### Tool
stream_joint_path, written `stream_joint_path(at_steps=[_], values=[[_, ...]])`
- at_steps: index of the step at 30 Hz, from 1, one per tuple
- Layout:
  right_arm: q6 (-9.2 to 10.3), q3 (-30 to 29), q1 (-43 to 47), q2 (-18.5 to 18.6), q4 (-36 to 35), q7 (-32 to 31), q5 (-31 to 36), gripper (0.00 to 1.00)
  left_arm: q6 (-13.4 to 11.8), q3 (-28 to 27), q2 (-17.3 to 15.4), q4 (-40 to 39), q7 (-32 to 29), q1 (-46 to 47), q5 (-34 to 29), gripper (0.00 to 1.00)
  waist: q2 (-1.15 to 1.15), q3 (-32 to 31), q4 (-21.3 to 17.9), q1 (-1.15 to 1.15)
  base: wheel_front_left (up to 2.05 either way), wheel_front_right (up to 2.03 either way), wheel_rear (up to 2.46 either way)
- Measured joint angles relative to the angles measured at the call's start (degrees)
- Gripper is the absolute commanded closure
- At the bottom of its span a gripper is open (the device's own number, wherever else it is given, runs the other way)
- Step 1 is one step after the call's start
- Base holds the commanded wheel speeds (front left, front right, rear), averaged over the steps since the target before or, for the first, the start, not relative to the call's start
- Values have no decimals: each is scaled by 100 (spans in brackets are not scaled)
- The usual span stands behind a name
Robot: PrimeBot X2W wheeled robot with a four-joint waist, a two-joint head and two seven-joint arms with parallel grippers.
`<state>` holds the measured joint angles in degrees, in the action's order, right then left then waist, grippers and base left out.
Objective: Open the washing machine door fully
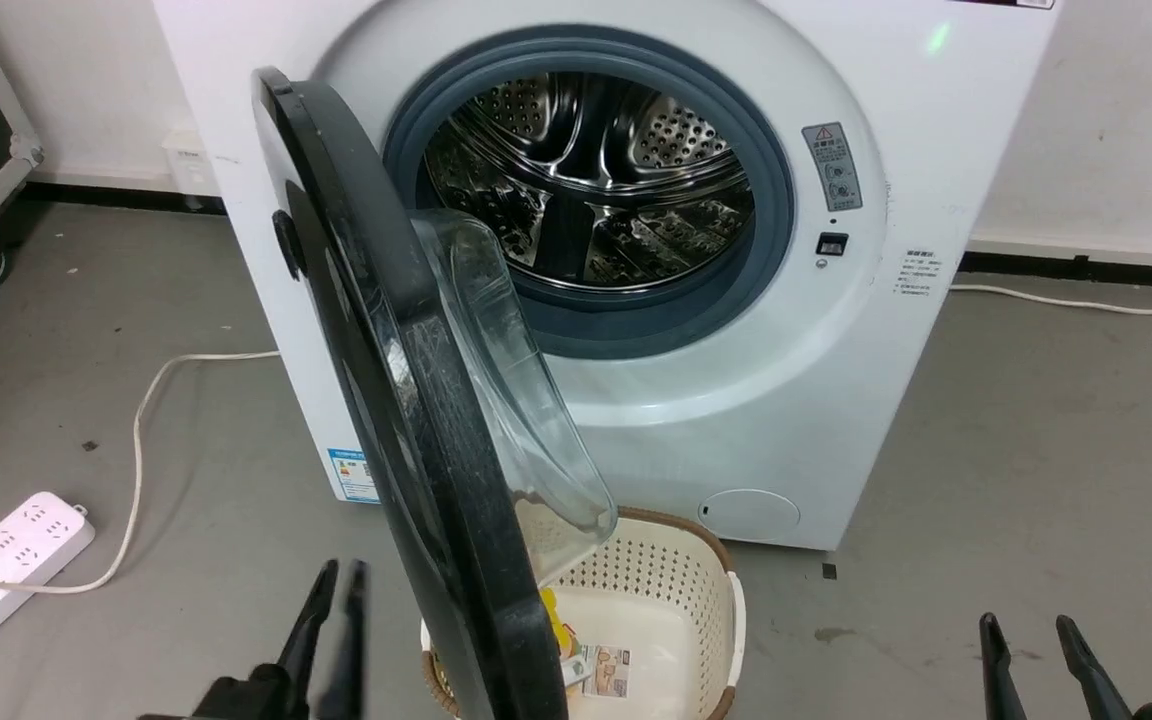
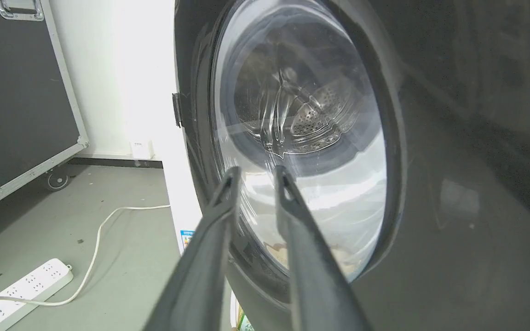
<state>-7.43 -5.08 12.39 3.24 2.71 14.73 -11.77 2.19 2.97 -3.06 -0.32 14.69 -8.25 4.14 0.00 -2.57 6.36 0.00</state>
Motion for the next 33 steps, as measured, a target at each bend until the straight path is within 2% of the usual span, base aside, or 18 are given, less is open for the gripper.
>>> stream_joint_path(at_steps=[3,7,12,17,20,25,33], values=[[-1,-23,-9,-5,-8,0,-51,0,-27,-119,7,-300,0,18,25,100,0,-6,34,0,0,0,0],[0,-42,-12,-10,-10,0,-94,0,-227,-326,9,-922,0,127,182,100,0,-21,79,0,0,0,0],[-1,-32,-21,-12,-10,1,-211,0,-360,-533,18,-1844,5,569,310,100,0,-21,141,0,0,0,0],[0,-14,-34,-14,-7,1,-265,0,-353,-480,19,-2439,7,882,310,100,0,-31,163,0,0,0,0],[-1,-4,-38,-14,-5,1,-289,0,-227,-279,19,-2611,7,973,312,100,0,-41,167,0,0,0,0],[0,24,-55,-14,-4,1,-293,0,22,388,20,-2673,-142,966,294,100,0,-62,172,0,0,0,0],[0,41,-59,-15,7,1,-333,0,272,1515,16,-2753,-1032,764,292,100,0,-23,213,0,0,0,0]])
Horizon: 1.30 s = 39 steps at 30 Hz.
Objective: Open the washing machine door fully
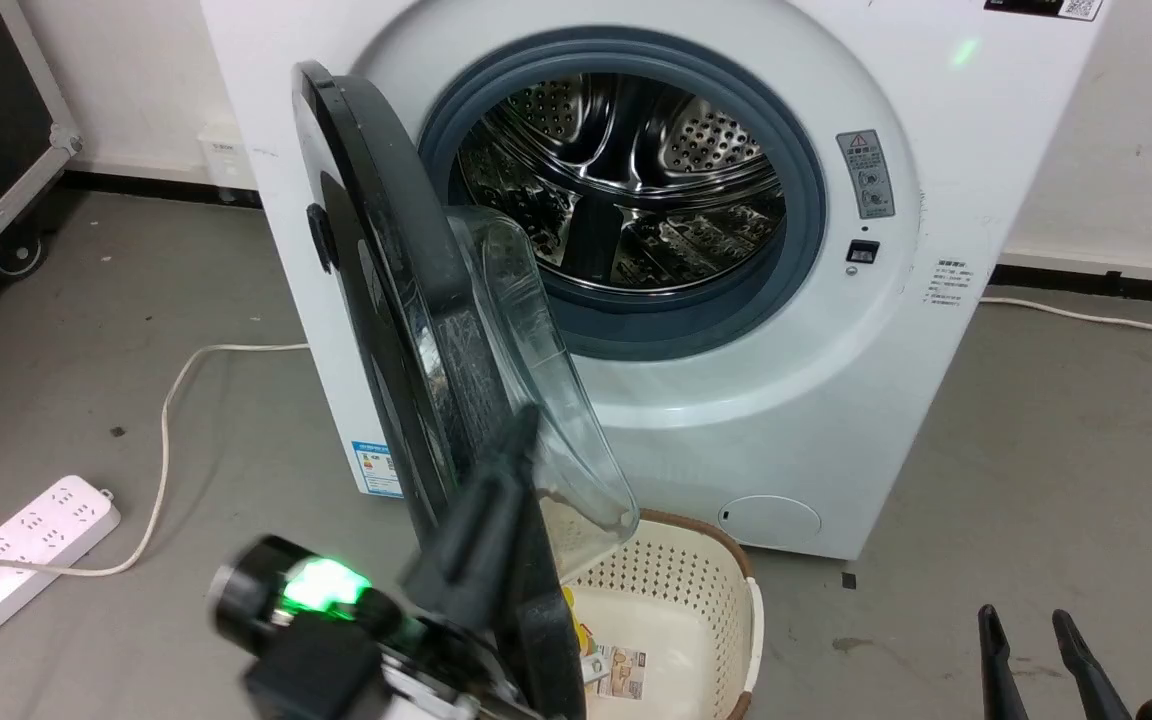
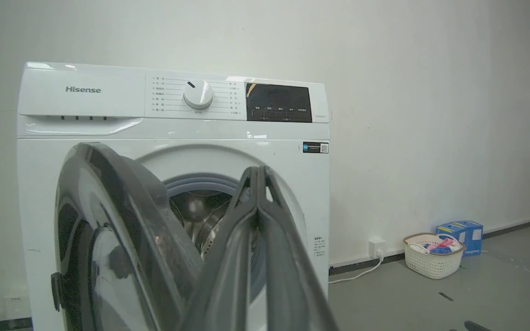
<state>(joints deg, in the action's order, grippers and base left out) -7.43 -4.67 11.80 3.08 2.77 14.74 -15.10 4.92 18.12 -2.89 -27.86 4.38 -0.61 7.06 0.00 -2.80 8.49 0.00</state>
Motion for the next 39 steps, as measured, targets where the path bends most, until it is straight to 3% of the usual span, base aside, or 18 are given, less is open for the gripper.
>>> stream_joint_path(at_steps=[7,15,27,39], values=[[0,-9,-1,-1,32,0,-3,0,131,693,-145,188,-689,-304,220,100,0,31,60,0,0,0,0],[0,15,-10,-2,94,0,-11,0,180,1221,-225,832,-1000,-602,505,100,0,56,157,0,0,0,0],[0,20,-36,-2,125,0,-26,0,-124,1104,-243,1797,-710,-721,388,100,0,104,428,0,0,0,0],[0,66,-30,-3,196,0,-140,0,-131,1146,-328,1911,-694,-701,389,100,0,69,1267,0,0,0,0]])
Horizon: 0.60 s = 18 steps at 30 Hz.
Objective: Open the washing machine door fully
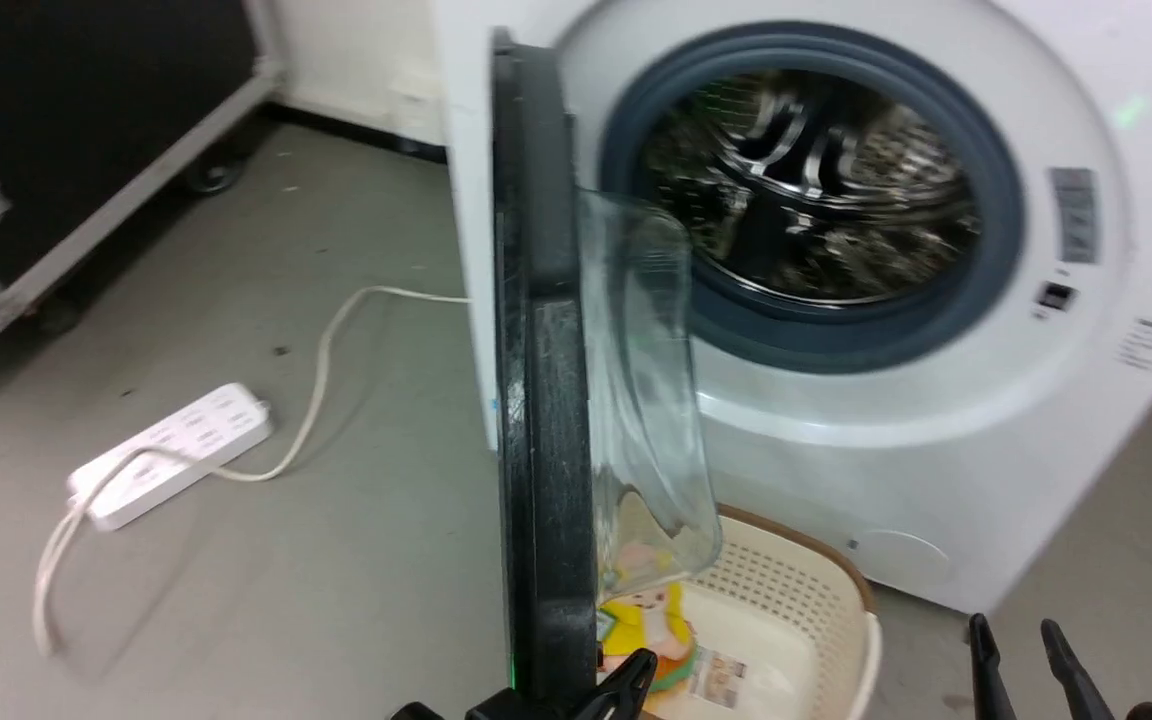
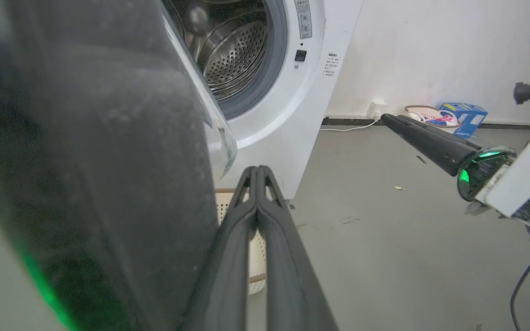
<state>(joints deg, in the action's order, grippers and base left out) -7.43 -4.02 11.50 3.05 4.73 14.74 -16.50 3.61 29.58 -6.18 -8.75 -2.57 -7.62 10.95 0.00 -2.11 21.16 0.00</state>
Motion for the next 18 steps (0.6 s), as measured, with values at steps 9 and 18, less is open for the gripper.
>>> stream_joint_path(at_steps=[9,18], values=[[-1,290,-137,-9,112,0,94,0,-270,-221,-52,-165,70,-30,11,100,0,-6,745,0,0,0,0],[0,554,-573,-9,408,0,214,0,-694,-757,-169,-286,322,-69,40,100,0,201,900,-1,0,0,0]])
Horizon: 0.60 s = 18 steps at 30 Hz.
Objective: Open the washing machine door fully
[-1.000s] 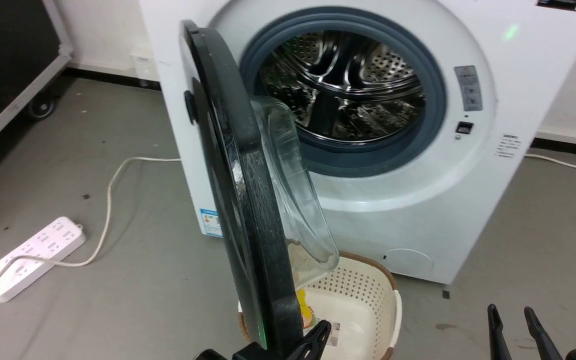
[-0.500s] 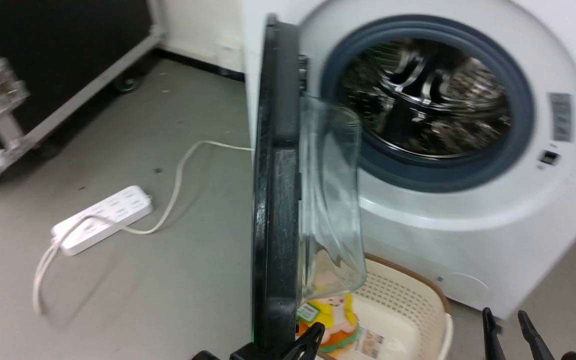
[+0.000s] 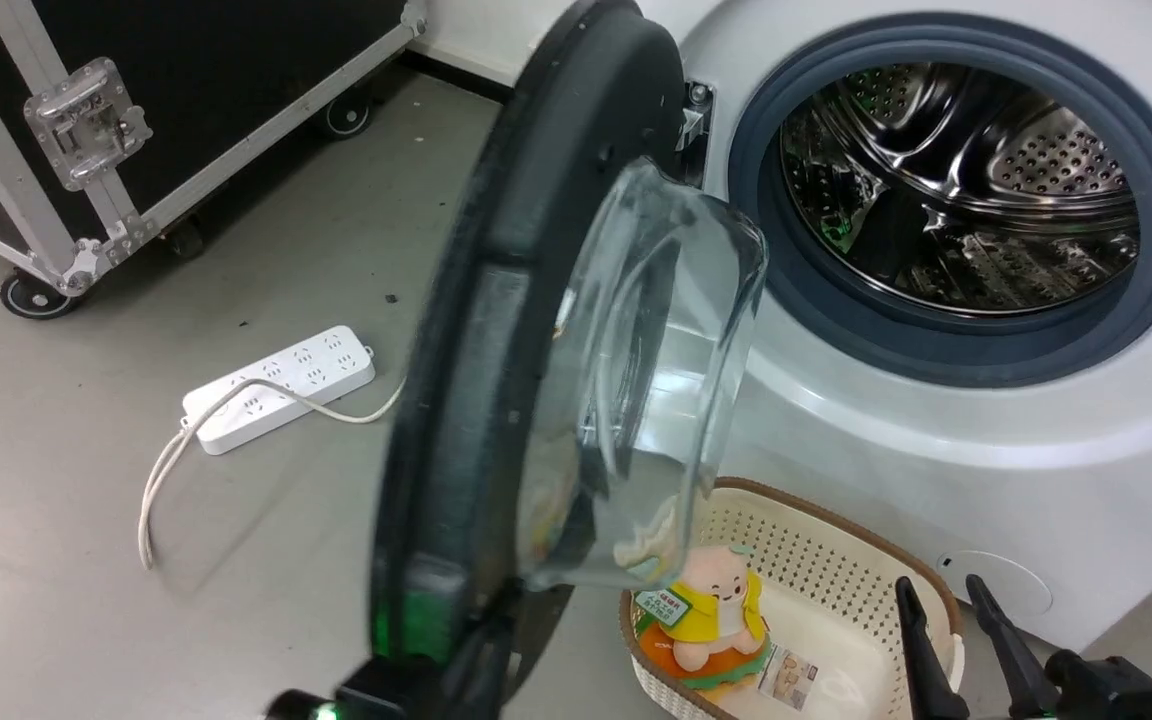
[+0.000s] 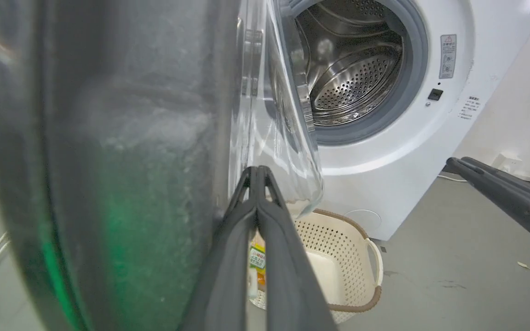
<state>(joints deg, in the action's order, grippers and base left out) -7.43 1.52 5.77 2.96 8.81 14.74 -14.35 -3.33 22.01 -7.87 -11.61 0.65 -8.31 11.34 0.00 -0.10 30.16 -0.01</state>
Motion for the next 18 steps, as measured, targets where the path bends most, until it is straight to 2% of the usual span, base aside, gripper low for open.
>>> stream_joint_path(at_steps=[10,18], values=[[0,-82,-8,22,5,0,38,0,-417,-1085,-208,-5,193,37,409,100,0,171,4,0,0,0,0],[0,-342,202,79,-189,-1,199,0,-404,-1777,-557,614,277,606,769,100,0,467,-11,0,0,0,0]])
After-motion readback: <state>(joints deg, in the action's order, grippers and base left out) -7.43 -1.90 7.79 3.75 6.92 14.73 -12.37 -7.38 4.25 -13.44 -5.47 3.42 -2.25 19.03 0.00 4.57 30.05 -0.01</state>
